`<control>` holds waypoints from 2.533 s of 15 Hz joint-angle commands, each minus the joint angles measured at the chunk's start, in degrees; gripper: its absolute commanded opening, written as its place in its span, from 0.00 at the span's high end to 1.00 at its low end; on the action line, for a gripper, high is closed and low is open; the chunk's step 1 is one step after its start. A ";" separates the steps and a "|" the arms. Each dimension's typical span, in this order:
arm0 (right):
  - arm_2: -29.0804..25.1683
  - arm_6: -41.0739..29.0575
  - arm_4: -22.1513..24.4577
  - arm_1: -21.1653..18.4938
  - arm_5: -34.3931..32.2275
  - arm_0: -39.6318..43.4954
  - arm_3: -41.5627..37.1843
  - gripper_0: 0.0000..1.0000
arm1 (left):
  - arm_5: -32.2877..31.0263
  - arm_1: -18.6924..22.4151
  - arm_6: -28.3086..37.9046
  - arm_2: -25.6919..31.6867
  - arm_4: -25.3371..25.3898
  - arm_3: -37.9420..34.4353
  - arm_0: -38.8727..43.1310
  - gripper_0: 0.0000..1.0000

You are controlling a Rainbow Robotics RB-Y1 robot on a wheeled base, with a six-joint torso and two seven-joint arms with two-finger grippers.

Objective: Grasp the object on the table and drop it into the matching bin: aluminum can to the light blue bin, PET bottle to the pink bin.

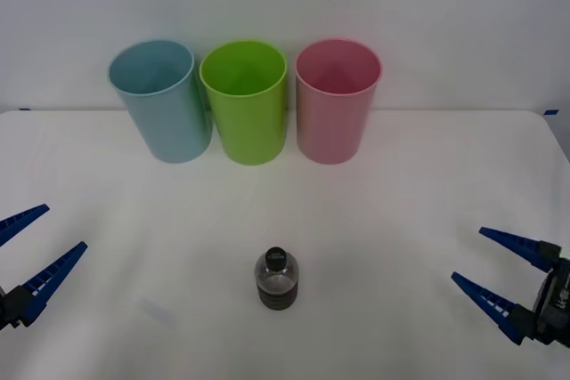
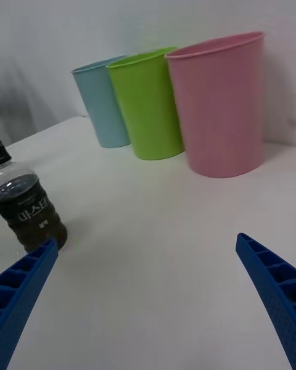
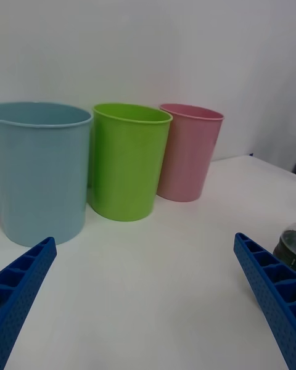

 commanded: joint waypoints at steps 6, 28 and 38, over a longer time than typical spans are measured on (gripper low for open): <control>10.77 4.60 5.12 -0.21 0.24 -4.22 0.40 0.00 | 0.00 0.00 0.00 0.00 0.00 0.00 0.00 0.00; 44.35 16.56 5.91 1.55 27.75 -16.44 0.40 0.00 | 0.00 0.00 0.00 0.00 0.00 0.00 0.00 0.00; 49.09 17.44 8.29 6.21 34.08 -20.39 3.56 0.00 | 0.00 0.00 0.00 0.00 0.00 0.00 0.00 0.00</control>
